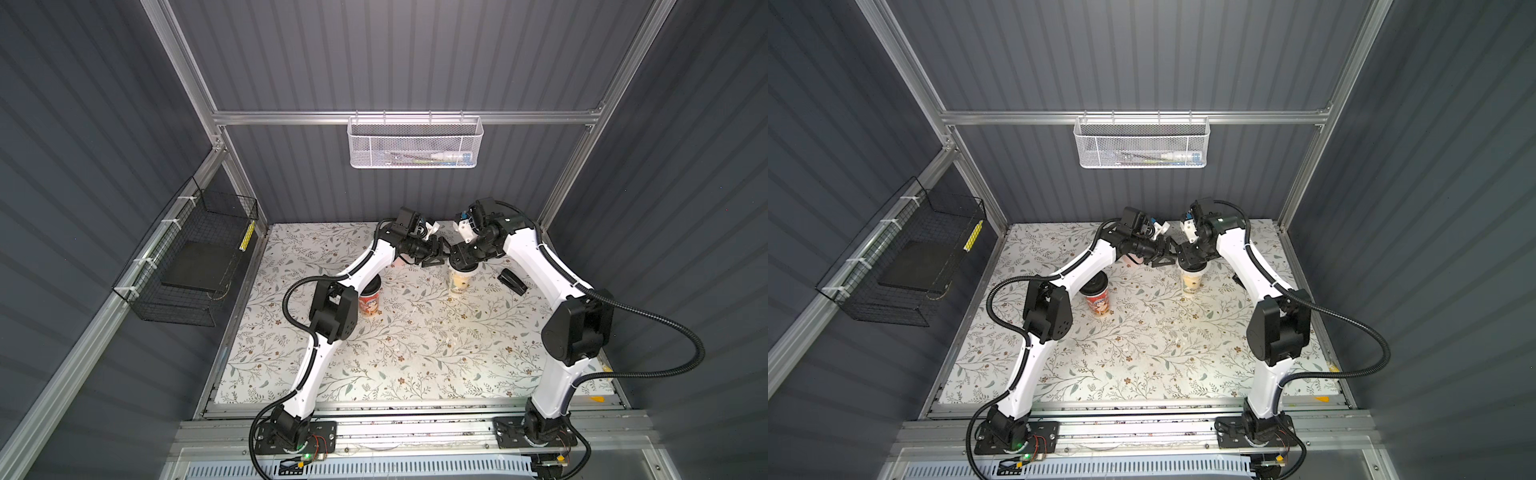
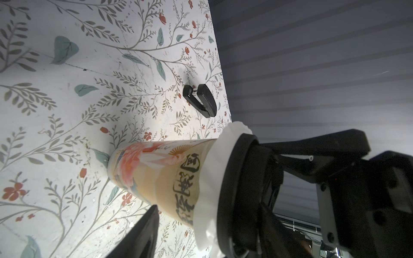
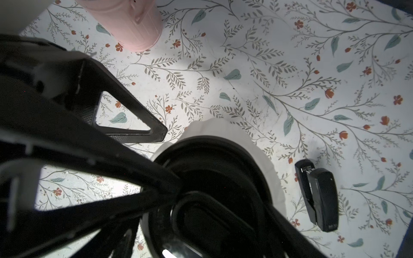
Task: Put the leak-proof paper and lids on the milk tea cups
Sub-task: Secure the cup lid on the cup.
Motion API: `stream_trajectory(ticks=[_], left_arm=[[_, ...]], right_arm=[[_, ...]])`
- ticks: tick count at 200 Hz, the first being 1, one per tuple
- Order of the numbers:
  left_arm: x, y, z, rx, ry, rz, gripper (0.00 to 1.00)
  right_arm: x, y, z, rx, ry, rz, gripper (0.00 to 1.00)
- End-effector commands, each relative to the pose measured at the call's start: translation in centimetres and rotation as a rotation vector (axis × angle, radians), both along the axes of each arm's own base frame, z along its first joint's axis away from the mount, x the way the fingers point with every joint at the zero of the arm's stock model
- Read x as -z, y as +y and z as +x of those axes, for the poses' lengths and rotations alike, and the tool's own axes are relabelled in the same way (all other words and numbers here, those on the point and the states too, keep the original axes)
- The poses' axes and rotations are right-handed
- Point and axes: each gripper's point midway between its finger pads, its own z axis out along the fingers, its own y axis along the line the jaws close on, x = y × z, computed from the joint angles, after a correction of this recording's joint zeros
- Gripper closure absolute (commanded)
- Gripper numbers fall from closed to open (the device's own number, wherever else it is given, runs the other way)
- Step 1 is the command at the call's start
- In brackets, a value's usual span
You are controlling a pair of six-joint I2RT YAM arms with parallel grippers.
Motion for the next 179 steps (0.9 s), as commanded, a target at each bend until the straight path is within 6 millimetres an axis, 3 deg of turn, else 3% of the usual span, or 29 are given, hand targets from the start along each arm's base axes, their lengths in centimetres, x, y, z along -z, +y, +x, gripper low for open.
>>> stream_trajectory(ticks=[1,66,114,149,179], left_arm=[[8.8,0.5,-3.6,0.03,0.174,0.224,0.32],[10.1,1.3,-3.4,-0.004,0.182,0.286,0.33],[10.5,1.5,-3.1,-0.02,0.182,0.3,0.33],[10.7,1.6,-2.9,-0.029,0.185,0.304,0.33],[10.5,1.6,-2.6,-0.04,0.179,0.299,0.33]], right_arm=[[3.3,-0.5,-3.0,0.045,0.207,-0.018,0.16],[-1.3,0.1,-1.5,0.054,0.116,0.066,0.14],[-3.7,-0.3,-0.8,0.089,0.069,0.124,0.13],[-6.0,-1.7,-0.3,0.175,0.033,0.231,0.14],[-6.7,-4.4,-0.5,0.321,0.042,0.343,0.19]])
